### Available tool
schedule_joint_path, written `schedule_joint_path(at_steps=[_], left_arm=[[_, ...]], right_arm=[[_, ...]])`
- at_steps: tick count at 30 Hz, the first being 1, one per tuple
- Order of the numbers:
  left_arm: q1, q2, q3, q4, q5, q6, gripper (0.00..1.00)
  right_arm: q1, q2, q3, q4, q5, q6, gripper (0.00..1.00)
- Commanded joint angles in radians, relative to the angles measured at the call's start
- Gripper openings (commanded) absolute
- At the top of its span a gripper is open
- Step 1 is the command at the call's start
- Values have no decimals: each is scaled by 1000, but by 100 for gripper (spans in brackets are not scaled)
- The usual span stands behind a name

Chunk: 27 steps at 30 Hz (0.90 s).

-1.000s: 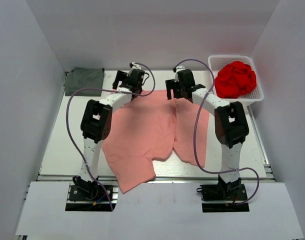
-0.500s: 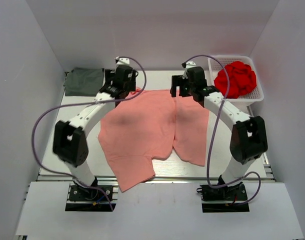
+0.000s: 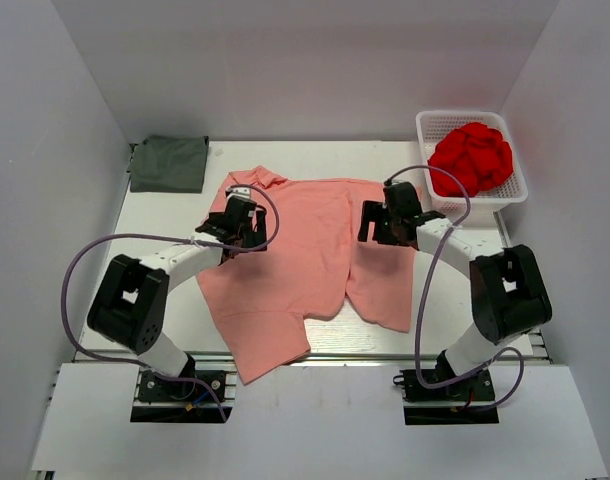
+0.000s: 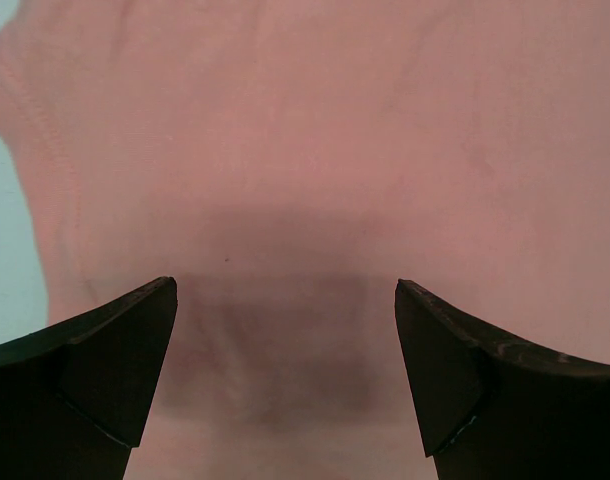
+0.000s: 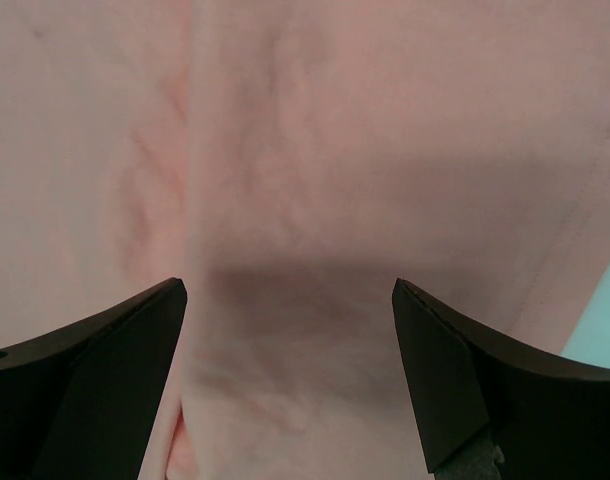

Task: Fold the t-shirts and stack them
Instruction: Flatten out the tshirt

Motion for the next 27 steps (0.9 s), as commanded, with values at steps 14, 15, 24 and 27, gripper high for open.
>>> schedule_joint_path(at_steps=[14,15,24,27], left_arm=[[175,371,202,83,81,-8,100],[185,391,222,83,98,-7,100],[212,451,352,112,157,123,100],[212,451,391,112,176,155,100]], right_arm=[[-203,365,198,14,-170,27,89],[-209,394,229,9,-168,15,89],[-229,470,455,-35,-86,-150,89],[-233,506,536,-67,-24,-181,89]])
